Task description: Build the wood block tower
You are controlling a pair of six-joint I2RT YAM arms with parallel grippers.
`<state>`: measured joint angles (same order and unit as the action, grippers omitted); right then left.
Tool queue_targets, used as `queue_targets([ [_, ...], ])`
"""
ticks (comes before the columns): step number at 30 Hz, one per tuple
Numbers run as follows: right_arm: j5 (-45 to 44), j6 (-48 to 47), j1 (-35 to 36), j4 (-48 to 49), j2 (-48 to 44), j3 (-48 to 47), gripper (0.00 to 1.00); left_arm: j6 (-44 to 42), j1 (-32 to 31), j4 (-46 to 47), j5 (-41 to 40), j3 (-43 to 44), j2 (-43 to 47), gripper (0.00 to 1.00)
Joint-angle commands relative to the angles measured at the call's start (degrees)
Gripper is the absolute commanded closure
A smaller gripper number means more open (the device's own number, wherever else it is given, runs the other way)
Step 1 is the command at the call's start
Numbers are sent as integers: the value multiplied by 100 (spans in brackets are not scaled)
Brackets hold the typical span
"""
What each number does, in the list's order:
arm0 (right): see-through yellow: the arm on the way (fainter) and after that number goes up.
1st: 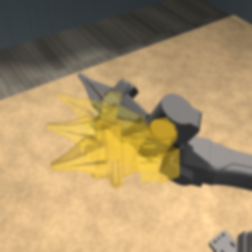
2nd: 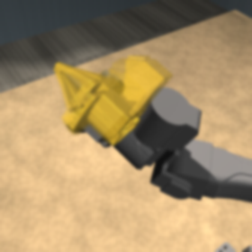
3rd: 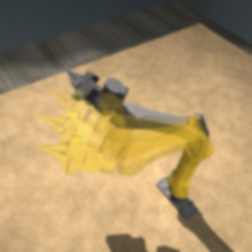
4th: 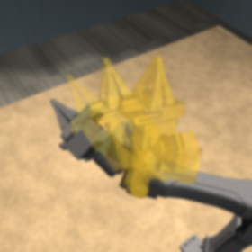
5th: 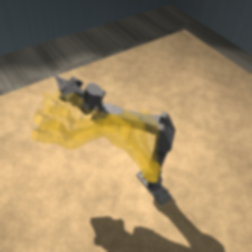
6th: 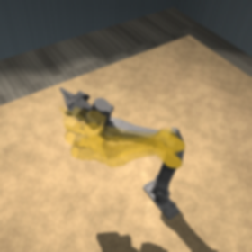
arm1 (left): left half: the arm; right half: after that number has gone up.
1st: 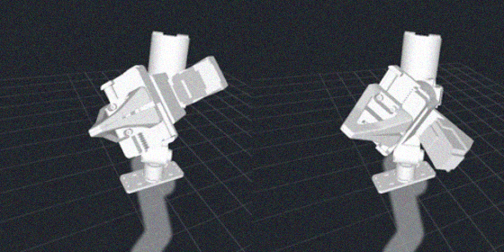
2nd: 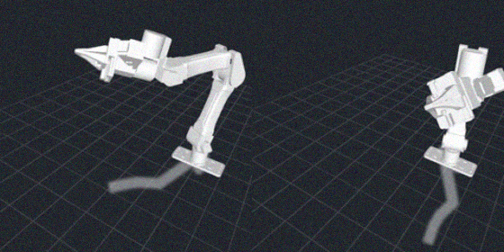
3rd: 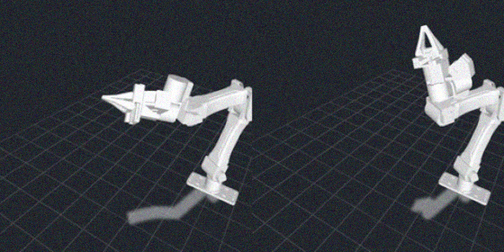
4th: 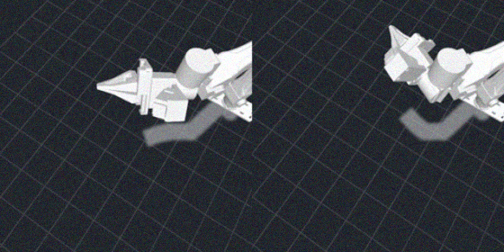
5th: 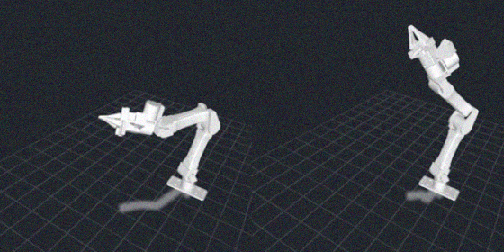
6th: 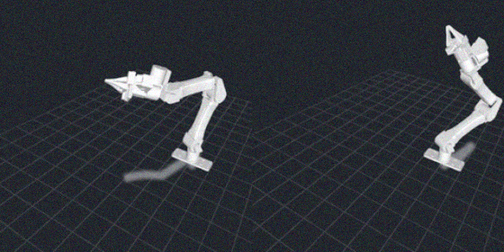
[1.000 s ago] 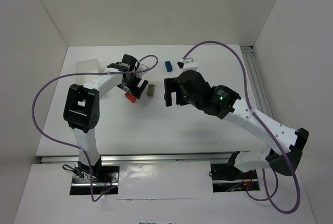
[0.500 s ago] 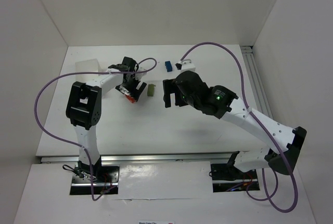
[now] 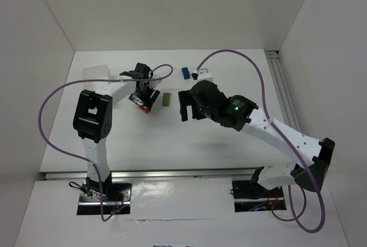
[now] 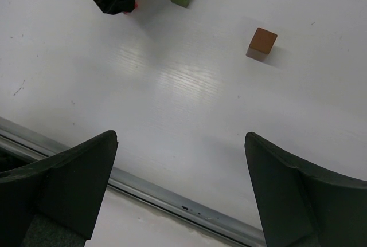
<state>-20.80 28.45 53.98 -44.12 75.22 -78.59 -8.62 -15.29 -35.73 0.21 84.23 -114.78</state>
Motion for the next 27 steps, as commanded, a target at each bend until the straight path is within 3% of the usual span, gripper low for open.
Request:
queue_targets([
  [1, -47, -41, -10, 114, -7, 63, 1, 10, 61, -22, 6, 199, 140, 28],
  [4, -108, -41, -10, 114, -7, 63, 1, 141, 61, -93, 6, 260, 298, 46],
  [5, -109, -41, -10, 114, -7, 63, 1, 142, 61, -197, 6, 261, 359, 68],
  [6, -178, -41, -10, 114, -7, 115, 1, 229, 61, -250, 6, 322, 438, 72],
  [11, -828, 11, -202, 10, -69, 274, 1, 1010, -96, -645, 119, 778, 1175, 73],
  [15, -1119, 204, -719, -167, -306, 483, 1, 2037, -579, -866, -98, 1201, 1380, 76],
  [16, -1189, 275, -870, -237, -393, 546, 1, 2632, -772, -988, -152, 1306, 1380, 76],
  [17, -1346, 371, -1045, -298, -577, 616, 1, 2933, -861, -1067, -153, 1437, 1380, 83],
  [19, -1401, 617, -1678, -369, -771, 844, 1, 3557, -1211, -1068, 76, 1439, 1327, 87],
  [23, -1367, 1012, -2618, -474, -1185, 1248, 1, 4524, -1599, -1068, -328, 1517, 1125, 87],
  [27, -165, 909, -4155, -221, -1291, 1854, 1, 5010, -2021, -1068, -451, 1701, 914, 87],
])
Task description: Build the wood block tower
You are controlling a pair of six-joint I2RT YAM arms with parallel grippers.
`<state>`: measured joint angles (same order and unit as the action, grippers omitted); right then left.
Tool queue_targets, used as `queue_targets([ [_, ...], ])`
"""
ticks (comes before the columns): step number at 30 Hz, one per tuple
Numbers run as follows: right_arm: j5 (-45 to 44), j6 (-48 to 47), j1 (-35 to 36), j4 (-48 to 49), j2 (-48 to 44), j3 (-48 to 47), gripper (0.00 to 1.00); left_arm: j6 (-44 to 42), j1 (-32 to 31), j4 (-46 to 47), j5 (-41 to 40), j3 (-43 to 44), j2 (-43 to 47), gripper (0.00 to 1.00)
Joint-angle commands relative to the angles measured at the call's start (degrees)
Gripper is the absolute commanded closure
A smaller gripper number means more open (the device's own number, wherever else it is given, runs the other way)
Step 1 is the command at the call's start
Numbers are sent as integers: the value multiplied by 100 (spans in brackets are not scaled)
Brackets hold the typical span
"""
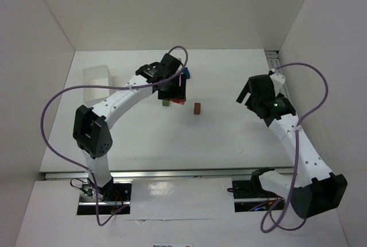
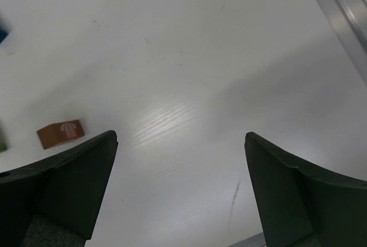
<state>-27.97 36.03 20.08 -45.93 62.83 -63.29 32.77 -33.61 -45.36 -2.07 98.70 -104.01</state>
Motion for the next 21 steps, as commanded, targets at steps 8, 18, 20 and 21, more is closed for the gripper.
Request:
queue_targets([
  [8, 1979, -211, -2306, 594, 27, 941, 1, 1450, -595, -166, -724, 1028, -857, 87],
  [18, 2322, -315, -2447, 1007, 107, 1126, 1, 2092, -770, -315, -875, 1749, -1683, 84],
  [20, 2322, -316, -2447, 1007, 107, 1126, 1, 2093, -831, -367, -875, 2029, -1851, 84],
  [21, 2322, -316, -2447, 1007, 107, 1178, 1, 2093, -832, -429, -875, 2118, -1912, 84],
])
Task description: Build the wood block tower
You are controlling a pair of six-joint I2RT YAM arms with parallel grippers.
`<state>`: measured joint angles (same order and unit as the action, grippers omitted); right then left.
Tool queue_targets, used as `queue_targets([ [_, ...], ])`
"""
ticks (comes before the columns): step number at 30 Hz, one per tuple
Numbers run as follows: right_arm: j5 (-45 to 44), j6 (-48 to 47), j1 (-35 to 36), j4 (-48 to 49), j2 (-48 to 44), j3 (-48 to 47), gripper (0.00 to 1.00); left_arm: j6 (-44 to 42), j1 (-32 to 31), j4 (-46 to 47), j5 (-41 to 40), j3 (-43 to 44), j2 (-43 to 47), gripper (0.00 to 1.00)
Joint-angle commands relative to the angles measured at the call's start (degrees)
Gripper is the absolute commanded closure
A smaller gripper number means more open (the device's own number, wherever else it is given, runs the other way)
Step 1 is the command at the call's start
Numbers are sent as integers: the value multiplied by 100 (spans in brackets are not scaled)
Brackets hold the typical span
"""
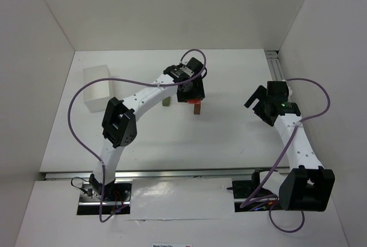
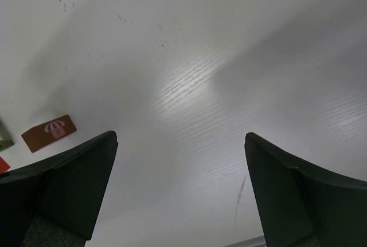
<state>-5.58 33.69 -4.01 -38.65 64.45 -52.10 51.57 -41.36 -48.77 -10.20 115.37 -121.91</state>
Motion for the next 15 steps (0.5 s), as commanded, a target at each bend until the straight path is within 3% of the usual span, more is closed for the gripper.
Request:
queue_targets([
  [1, 84, -82, -38, 279, -107, 59, 1, 213, -56, -167, -114, 529, -192, 84],
  [15, 145, -29, 67, 279, -327, 112, 1, 160, -276, -650, -553, 1109, -624, 84],
])
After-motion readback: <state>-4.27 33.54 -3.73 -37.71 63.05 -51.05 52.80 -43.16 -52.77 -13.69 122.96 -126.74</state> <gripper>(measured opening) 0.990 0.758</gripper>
